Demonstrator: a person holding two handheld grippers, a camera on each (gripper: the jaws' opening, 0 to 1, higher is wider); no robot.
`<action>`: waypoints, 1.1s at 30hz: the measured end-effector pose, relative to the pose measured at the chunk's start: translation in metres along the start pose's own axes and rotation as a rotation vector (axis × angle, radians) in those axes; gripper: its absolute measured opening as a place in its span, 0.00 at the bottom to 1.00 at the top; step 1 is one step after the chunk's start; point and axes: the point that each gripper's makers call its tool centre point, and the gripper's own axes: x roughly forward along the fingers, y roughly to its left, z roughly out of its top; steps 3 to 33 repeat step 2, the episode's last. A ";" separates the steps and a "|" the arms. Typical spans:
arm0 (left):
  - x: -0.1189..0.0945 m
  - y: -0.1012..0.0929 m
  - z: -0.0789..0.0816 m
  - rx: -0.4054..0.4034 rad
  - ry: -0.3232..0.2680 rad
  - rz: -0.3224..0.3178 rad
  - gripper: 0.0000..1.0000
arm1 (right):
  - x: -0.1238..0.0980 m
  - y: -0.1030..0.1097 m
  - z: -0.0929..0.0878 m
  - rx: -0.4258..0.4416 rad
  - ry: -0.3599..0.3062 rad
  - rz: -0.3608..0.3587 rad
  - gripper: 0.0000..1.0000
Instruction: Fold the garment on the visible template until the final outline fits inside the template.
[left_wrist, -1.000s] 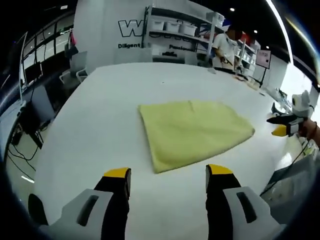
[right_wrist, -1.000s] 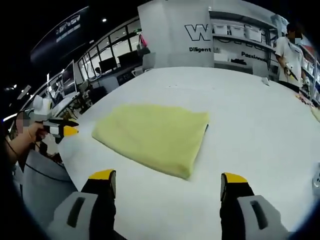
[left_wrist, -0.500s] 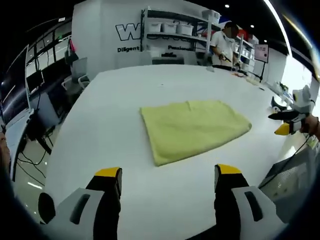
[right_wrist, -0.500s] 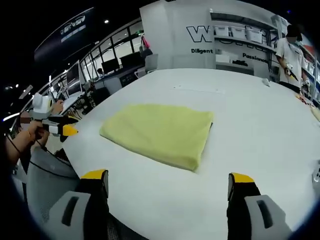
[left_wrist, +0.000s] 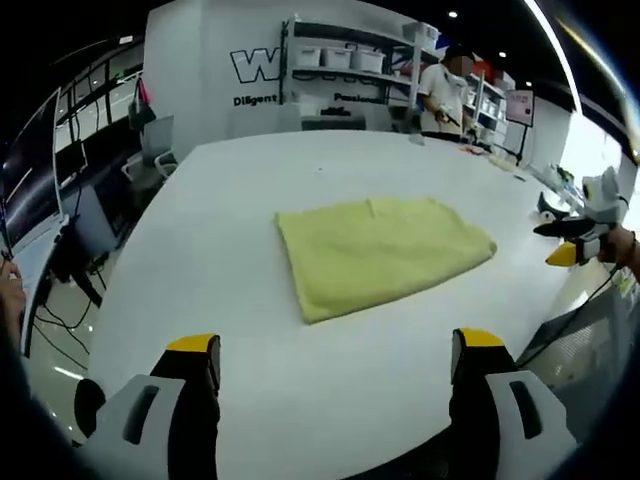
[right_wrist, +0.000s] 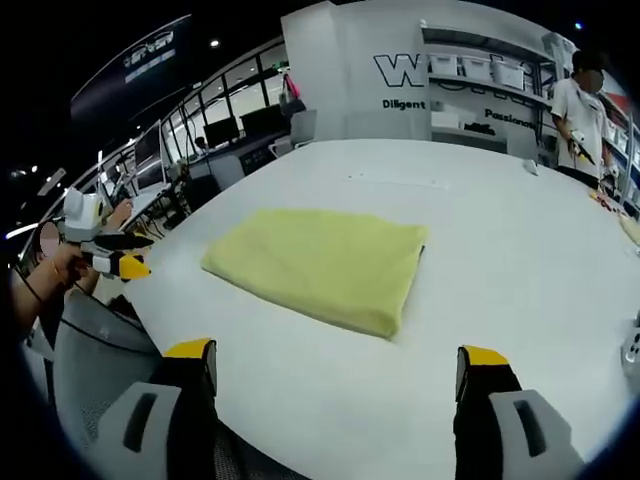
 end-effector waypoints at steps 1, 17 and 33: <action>0.000 -0.001 0.000 0.000 0.000 -0.003 0.99 | 0.000 -0.001 0.000 0.001 0.000 -0.002 0.99; 0.000 -0.001 -0.001 -0.003 0.005 -0.006 0.99 | 0.000 -0.001 0.000 0.002 -0.001 -0.002 0.99; 0.000 -0.001 -0.001 -0.003 0.005 -0.006 0.99 | 0.000 -0.001 0.000 0.002 -0.001 -0.002 0.99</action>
